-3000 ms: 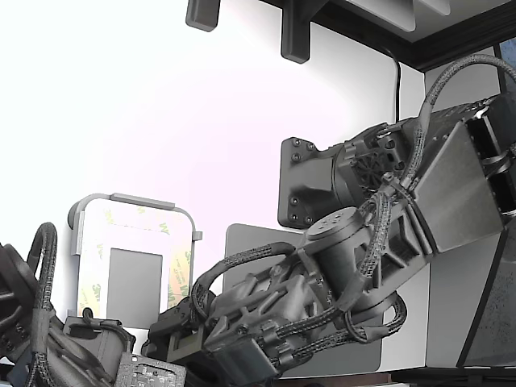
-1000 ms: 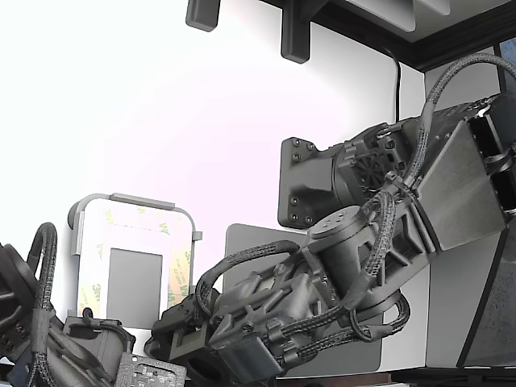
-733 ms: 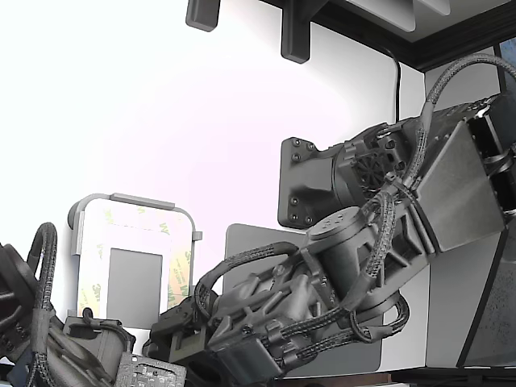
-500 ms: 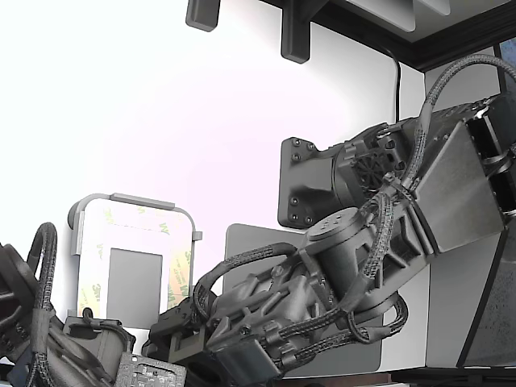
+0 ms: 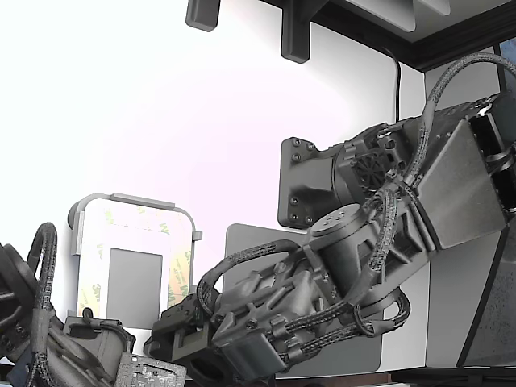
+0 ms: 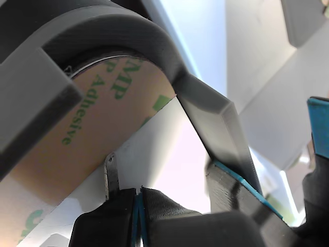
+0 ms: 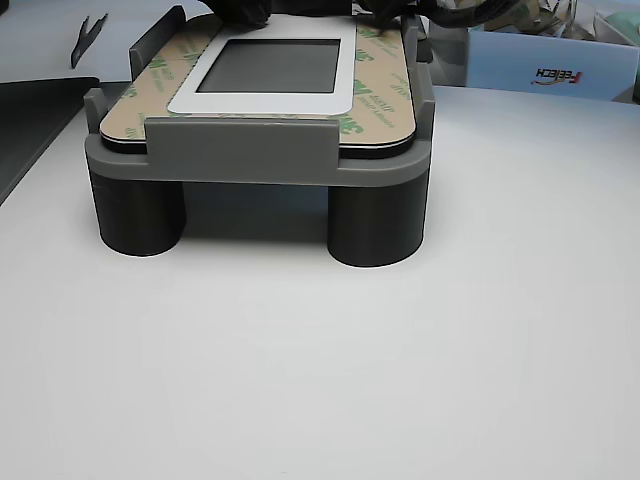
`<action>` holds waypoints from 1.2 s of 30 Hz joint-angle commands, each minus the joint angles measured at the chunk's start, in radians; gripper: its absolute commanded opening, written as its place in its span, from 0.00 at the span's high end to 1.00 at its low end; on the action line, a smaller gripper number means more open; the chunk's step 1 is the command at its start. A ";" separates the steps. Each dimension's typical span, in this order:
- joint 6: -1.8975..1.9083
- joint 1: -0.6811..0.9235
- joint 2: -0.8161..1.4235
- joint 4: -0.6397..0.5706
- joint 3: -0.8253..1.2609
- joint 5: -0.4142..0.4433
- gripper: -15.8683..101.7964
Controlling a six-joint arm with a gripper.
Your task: Peel off protective film from adhesive tape.
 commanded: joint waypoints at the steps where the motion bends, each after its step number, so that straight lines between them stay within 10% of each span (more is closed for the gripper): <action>1: 0.003 -0.005 0.028 0.002 -0.029 0.000 0.92; 36: -0.018 -0.015 0.008 -0.014 -0.037 -0.002 0.92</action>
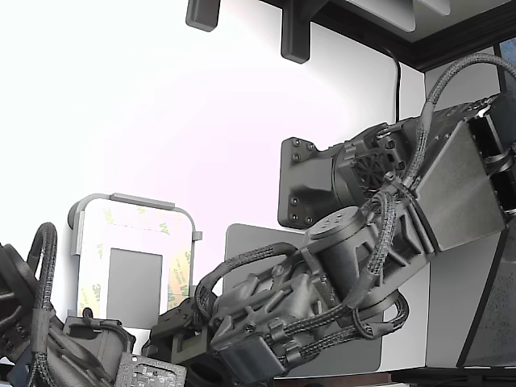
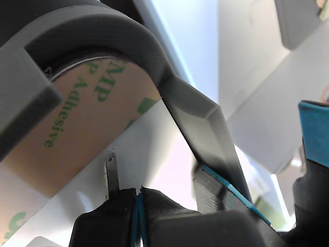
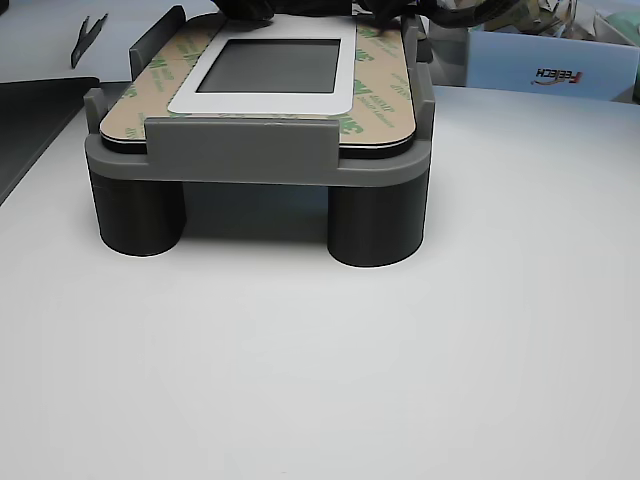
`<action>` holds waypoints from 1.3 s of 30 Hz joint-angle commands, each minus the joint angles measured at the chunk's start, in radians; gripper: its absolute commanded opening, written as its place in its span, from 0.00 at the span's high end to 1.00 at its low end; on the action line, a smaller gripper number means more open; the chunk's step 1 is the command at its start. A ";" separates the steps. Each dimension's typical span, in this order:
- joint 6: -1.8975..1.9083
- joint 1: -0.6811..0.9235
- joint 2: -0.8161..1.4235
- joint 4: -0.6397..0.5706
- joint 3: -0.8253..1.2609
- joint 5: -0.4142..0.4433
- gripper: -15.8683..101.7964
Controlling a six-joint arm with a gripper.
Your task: Peel off protective film from adhesive tape.
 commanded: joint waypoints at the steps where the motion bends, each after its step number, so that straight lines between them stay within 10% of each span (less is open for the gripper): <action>1: 0.002 -0.017 0.023 -0.003 -0.014 0.000 0.92; 39: 0.023 0.003 0.044 0.026 -0.009 0.015 0.92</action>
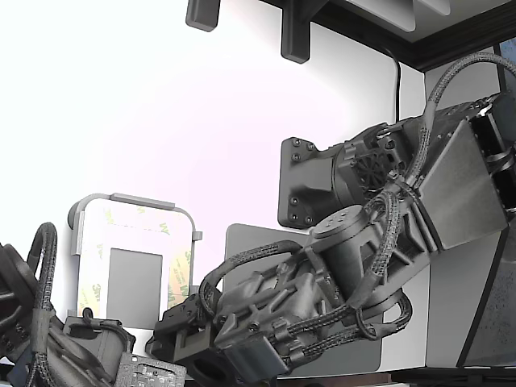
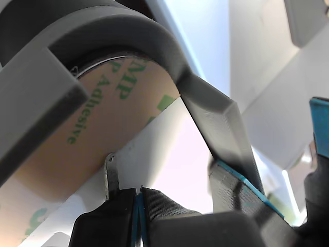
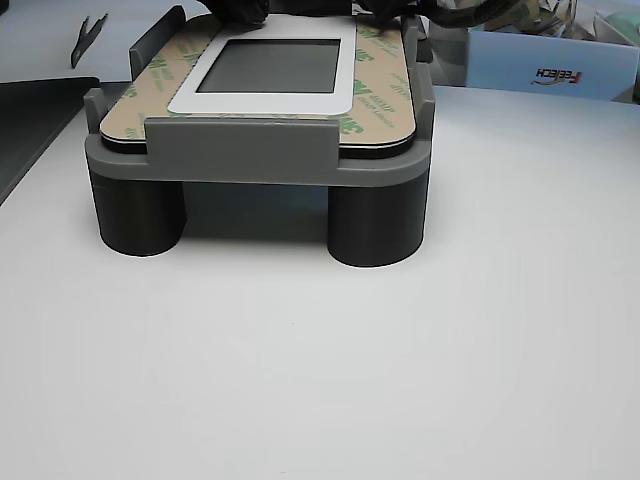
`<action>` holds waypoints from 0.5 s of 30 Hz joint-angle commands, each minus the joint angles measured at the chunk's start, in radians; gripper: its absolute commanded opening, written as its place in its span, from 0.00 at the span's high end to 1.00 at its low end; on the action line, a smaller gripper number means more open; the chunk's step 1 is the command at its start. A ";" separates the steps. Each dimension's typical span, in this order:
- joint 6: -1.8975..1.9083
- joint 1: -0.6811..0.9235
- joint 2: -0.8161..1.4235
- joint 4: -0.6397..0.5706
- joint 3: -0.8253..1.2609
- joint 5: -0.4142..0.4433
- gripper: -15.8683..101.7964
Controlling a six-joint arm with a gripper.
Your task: Peel off protective film from adhesive tape.
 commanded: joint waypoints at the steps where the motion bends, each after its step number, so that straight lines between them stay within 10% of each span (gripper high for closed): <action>1: 0.002 0.000 0.028 0.003 -0.028 0.003 0.92; 15: -0.021 -0.020 -0.015 -0.014 -0.064 -0.009 0.93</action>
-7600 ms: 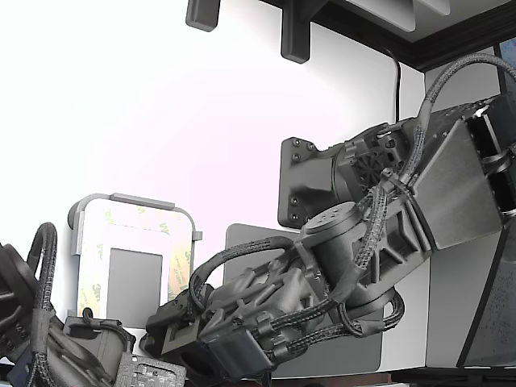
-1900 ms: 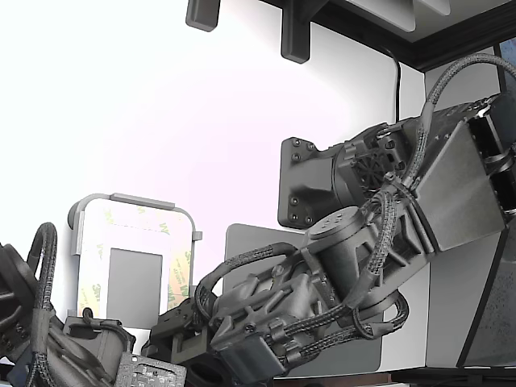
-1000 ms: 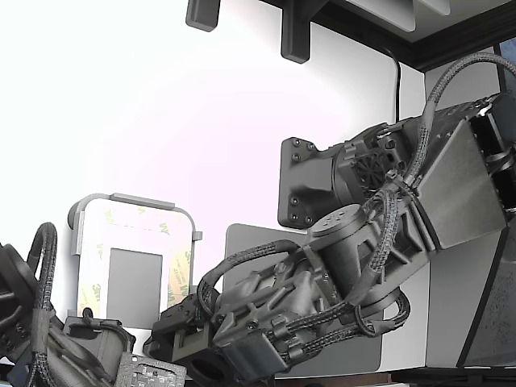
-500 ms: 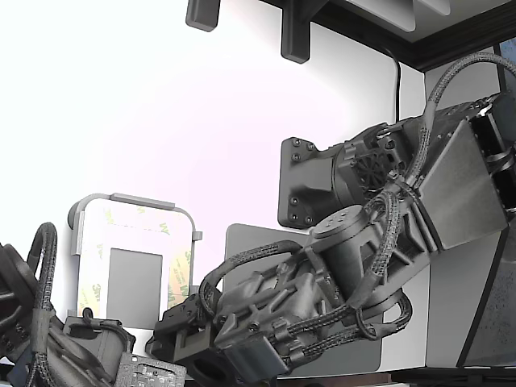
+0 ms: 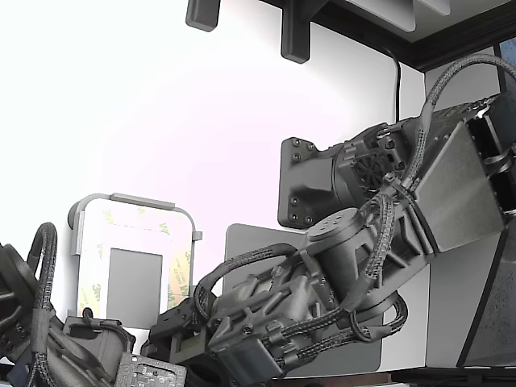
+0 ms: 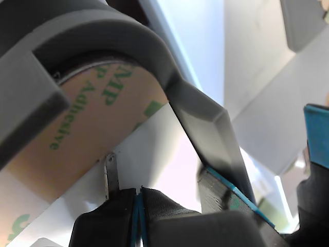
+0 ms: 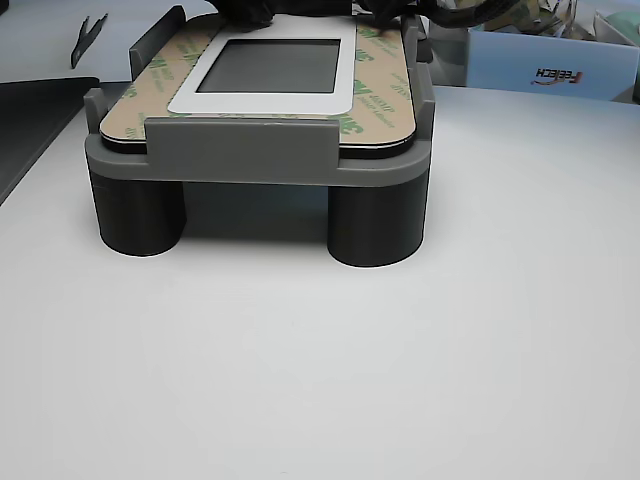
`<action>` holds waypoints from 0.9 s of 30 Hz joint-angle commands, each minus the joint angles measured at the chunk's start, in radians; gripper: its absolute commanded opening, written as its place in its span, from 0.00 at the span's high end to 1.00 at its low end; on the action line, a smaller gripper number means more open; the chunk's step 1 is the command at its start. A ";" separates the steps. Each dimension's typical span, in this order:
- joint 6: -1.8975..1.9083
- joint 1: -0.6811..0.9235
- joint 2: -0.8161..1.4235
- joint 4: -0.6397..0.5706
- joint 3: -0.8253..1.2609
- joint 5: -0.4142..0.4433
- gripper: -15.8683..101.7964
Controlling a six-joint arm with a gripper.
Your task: Peel off protective film from adhesive tape.
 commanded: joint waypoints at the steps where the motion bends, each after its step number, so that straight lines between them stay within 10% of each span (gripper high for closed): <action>1: 0.003 -0.017 0.011 0.003 -0.037 -0.003 0.93; 27: 0.038 -0.005 0.046 0.011 -0.005 0.002 0.92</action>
